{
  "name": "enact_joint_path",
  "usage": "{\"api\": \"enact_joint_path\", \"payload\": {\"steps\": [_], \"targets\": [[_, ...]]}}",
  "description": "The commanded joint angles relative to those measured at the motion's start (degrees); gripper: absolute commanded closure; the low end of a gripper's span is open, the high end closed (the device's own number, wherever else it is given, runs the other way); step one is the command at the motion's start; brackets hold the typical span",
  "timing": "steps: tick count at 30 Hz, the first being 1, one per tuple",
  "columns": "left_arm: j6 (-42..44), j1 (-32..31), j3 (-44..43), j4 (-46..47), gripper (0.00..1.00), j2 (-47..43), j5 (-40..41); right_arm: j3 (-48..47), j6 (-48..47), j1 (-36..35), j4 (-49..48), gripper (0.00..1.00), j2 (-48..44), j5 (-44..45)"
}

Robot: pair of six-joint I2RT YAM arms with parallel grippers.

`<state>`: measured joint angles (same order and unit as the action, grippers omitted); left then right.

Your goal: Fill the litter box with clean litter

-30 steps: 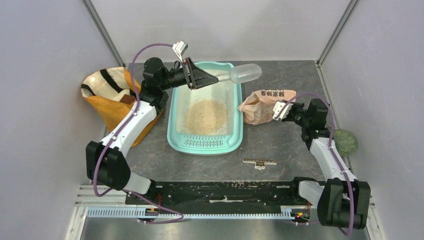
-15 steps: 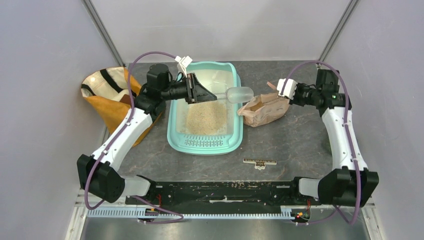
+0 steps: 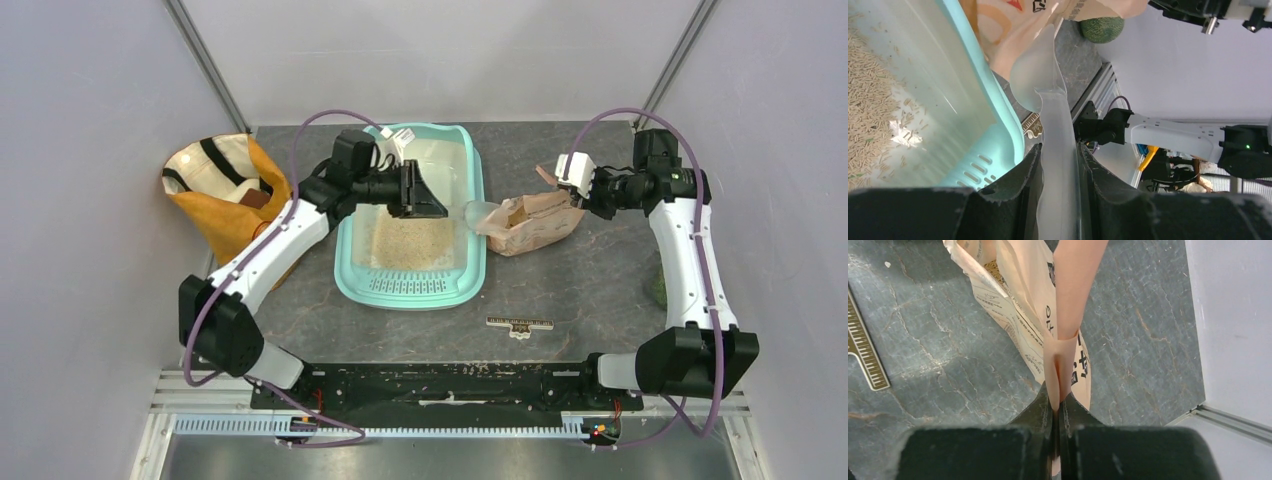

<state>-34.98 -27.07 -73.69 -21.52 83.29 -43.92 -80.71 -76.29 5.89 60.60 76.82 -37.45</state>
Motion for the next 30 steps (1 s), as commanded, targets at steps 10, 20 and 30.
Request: {"api": "enact_joint_path", "payload": {"steps": [10, 20, 30], "targets": [[10.07, -8.96, -27.13, -13.45, 0.98, 18.85, 13.79, -4.32, 9.05, -0.49, 3.7, 1.0, -0.94, -2.56], [11.57, -13.24, -36.09, -18.38, 0.98, 28.19, 30.8, -5.43, 11.16, -0.44, 3.42, 1.0, -0.64, -3.59], [5.55, -16.76, -44.73, -19.23, 0.98, 35.8, 36.75, -5.68, 10.2, -0.49, 3.41, 1.0, -0.13, -3.72]]}}
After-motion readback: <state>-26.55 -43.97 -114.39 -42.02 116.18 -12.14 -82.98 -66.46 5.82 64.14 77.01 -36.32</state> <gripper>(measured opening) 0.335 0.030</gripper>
